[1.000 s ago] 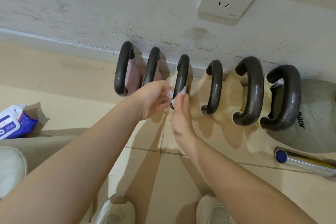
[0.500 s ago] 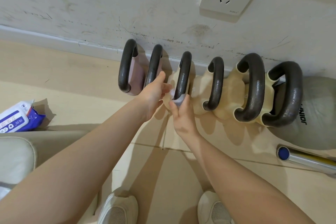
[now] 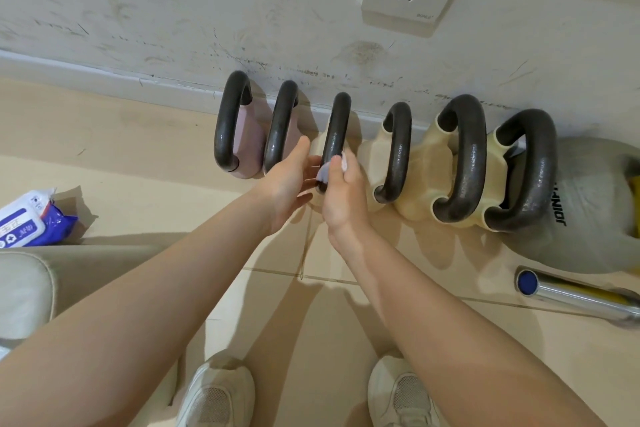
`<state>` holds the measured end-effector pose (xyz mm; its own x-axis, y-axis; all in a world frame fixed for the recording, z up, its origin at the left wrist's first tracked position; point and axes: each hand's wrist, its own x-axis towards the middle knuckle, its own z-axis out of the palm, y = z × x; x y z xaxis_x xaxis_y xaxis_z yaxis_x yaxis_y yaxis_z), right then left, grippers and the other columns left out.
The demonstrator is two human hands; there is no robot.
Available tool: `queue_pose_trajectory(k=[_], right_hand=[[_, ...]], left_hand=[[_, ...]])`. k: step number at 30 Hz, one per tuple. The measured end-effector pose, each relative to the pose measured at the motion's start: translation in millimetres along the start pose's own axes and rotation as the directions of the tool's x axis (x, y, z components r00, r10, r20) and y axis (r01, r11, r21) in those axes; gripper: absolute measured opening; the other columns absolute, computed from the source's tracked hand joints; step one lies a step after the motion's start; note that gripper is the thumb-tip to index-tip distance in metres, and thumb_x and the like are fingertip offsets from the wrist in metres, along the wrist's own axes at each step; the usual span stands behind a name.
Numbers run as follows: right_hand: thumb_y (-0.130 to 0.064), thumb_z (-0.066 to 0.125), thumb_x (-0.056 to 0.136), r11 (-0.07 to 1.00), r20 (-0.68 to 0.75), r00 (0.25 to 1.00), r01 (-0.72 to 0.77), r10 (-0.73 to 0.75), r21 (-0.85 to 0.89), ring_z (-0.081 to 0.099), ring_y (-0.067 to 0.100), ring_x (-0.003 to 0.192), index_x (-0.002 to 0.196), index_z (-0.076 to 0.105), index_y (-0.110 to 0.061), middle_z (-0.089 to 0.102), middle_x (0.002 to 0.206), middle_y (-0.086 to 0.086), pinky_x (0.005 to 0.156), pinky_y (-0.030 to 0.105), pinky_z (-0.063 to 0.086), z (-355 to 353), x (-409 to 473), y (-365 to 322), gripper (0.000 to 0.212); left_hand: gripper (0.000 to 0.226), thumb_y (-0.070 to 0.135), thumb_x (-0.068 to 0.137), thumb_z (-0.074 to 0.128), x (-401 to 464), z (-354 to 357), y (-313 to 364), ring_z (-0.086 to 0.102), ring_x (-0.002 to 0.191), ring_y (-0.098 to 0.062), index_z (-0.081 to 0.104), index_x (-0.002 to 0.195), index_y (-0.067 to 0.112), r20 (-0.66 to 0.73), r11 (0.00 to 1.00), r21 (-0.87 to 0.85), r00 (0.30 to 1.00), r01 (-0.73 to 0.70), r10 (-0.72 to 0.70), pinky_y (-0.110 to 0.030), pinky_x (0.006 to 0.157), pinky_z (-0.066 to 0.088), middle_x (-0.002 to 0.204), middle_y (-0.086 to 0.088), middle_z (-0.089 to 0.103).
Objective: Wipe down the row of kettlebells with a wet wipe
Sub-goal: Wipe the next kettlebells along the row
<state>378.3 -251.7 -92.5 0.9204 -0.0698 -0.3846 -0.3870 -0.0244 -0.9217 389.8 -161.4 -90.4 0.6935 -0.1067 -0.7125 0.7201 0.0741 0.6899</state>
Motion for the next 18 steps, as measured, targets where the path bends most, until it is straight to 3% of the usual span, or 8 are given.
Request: queue_pose_trajectory(k=[3,5,7,8,10,12,15,18], right_hand=[[-0.017,0.03,0.101,0.994,0.044,0.993,0.111,-0.111,-0.004,0.053,0.014,0.116,0.128,0.049,-0.014,0.057,0.124,0.003,0.103,0.026,0.039,-7.6,-1.7,-28.9,0.033],[-0.017,0.029,0.102,0.98,0.1,0.977,0.195,-0.191,-0.034,0.052,0.017,0.118,0.127,0.05,-0.011,0.056,0.126,0.008,0.102,0.024,0.041,-21.7,0.5,-46.2,0.034],[-0.023,0.032,0.1,0.967,0.037,0.974,0.225,-0.222,-0.121,0.051,0.015,0.119,0.128,0.05,-0.013,0.055,0.128,0.006,0.105,0.029,0.039,-41.7,6.2,-51.7,0.035],[-0.031,0.034,0.097,0.968,-0.028,0.978,0.202,-0.208,-0.15,0.051,0.015,0.119,0.126,0.053,-0.017,0.056,0.128,0.003,0.106,0.034,0.039,-52.3,9.1,-51.2,0.037],[-0.041,0.036,0.09,0.978,-0.153,0.974,0.141,-0.164,-0.15,0.053,0.015,0.115,0.117,0.059,-0.024,0.058,0.123,0.001,0.105,0.04,0.04,-76.8,10.2,-47.4,0.039],[-0.037,0.035,0.095,0.991,-0.242,0.965,0.076,-0.101,-0.108,0.054,0.015,0.112,0.106,0.059,-0.029,0.059,0.12,0.002,0.104,0.038,0.041,-100.0,6.2,-43.7,0.028],[-0.035,0.031,0.099,0.998,-0.284,0.959,-0.009,-0.011,-0.068,0.056,0.016,0.104,0.096,0.055,-0.033,0.062,0.111,0.001,0.094,0.032,0.044,-121.6,2.1,-41.5,0.024],[-0.038,0.029,0.099,0.996,-0.335,0.942,-0.057,0.028,-0.075,0.055,0.019,0.109,0.119,0.052,-0.022,0.06,0.121,0.005,0.098,0.039,0.044,-124.3,9.3,-39.5,0.034]], left_hand=[[0.059,0.058,0.092,0.031,-3.8,5.5,5.2,0.054,0.118,-0.017,0.054,0.128,0.017,-0.064,0.999,0.005,0.997,-0.045,0.045,-0.038,0.11,0.034,0.124,-0.002,0.062],[0.051,0.054,0.089,0.037,-7.4,11.5,11.2,0.055,0.118,-0.023,0.058,0.121,0.02,-0.137,0.987,0.068,0.979,-0.144,0.152,-0.04,0.109,0.036,0.121,-0.007,0.063],[0.029,0.041,0.094,0.038,-17.9,22.3,19.5,0.058,0.104,-0.02,0.059,0.102,0.024,-0.194,0.933,0.197,0.921,-0.301,0.338,-0.035,0.098,0.041,0.104,-0.002,0.064],[0.022,0.034,0.096,0.038,-22.7,28.0,23.3,0.057,0.102,-0.017,0.057,0.103,0.027,-0.205,0.889,0.259,0.878,-0.376,0.432,-0.034,0.097,0.041,0.103,0.001,0.062],[0.031,0.022,0.097,0.039,-29.3,38.0,28.8,0.051,0.116,-0.016,0.051,0.125,0.019,-0.175,0.779,0.395,0.793,-0.487,0.584,-0.032,0.105,0.037,0.119,0.001,0.056],[0.036,0.015,0.096,0.04,-32.5,49.1,31.5,0.047,0.123,-0.012,0.047,0.131,0.014,-0.123,0.702,0.486,0.754,-0.521,0.645,-0.026,0.106,0.034,0.126,0.005,0.051],[0.034,0.016,0.097,0.039,-28.0,72.0,26.5,0.049,0.12,-0.011,0.051,0.129,0.014,-0.078,0.753,0.494,0.84,-0.435,0.536,-0.016,0.099,0.033,0.127,0.001,0.057],[0.024,0.022,0.098,0.037,-22.0,94.0,23.6,0.052,0.104,-0.018,0.059,0.106,0.019,-0.036,0.891,0.389,0.963,-0.233,0.267,-0.028,0.093,0.039,0.108,-0.001,0.058]])
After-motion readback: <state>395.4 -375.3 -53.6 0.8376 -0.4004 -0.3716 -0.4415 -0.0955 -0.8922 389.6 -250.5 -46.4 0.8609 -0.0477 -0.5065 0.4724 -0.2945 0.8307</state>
